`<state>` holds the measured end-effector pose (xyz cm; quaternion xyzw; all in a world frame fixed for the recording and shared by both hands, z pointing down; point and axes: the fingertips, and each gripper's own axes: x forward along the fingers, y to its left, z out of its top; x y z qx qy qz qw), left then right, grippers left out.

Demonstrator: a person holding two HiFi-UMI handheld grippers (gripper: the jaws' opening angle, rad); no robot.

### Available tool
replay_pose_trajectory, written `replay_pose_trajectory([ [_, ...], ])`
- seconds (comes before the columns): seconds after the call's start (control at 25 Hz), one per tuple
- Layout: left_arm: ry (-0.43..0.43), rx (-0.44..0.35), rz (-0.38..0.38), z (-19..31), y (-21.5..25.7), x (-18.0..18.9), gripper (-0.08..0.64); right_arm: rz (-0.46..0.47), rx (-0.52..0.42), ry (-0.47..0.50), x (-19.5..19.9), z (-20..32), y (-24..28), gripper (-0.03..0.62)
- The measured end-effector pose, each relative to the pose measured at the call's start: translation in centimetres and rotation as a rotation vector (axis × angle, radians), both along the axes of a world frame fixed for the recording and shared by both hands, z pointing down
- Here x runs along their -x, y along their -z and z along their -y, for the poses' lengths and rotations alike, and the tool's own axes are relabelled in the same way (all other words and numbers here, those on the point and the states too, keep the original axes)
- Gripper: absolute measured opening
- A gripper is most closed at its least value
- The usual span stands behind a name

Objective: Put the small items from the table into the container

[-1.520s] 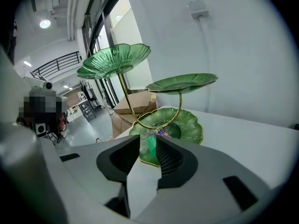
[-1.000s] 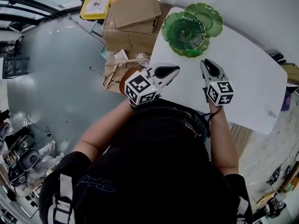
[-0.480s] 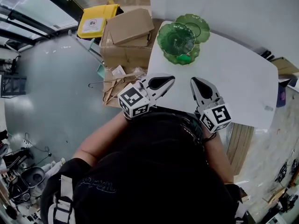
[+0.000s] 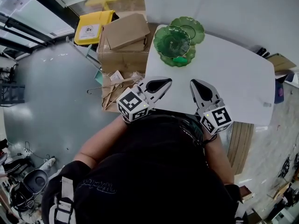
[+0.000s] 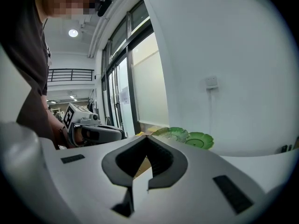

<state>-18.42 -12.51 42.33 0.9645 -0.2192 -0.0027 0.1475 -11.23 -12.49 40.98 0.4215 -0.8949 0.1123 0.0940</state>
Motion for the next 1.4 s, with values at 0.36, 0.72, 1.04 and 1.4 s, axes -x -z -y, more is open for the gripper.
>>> replay_pose_trajectory([
  [0.36, -0.095, -0.005, -0.02, 0.0, 0.3, -3.7, 0.005, -0.037, -0.005, -0.129, -6.8, -2.0, 1.1, 0.017],
  [0.72, -0.379, -0.061, -0.023, -4.1, 1.0, -16.8, 0.005, -0.01, -0.026, -0.476, -21.0, -10.5, 1.0, 0.018],
  [1.04, -0.602, -0.076, -0.031, -15.1, 1.6, -33.9, 0.005, 0.026, -0.045, -0.728, -35.8, -24.6, 0.7, 0.018],
  [1.4, -0.835, -0.067, -0.063, -30.5, 1.7, -51.5, 0.004, 0.02, -0.063, -0.946, -49.3, -40.3, 0.1, 0.017],
])
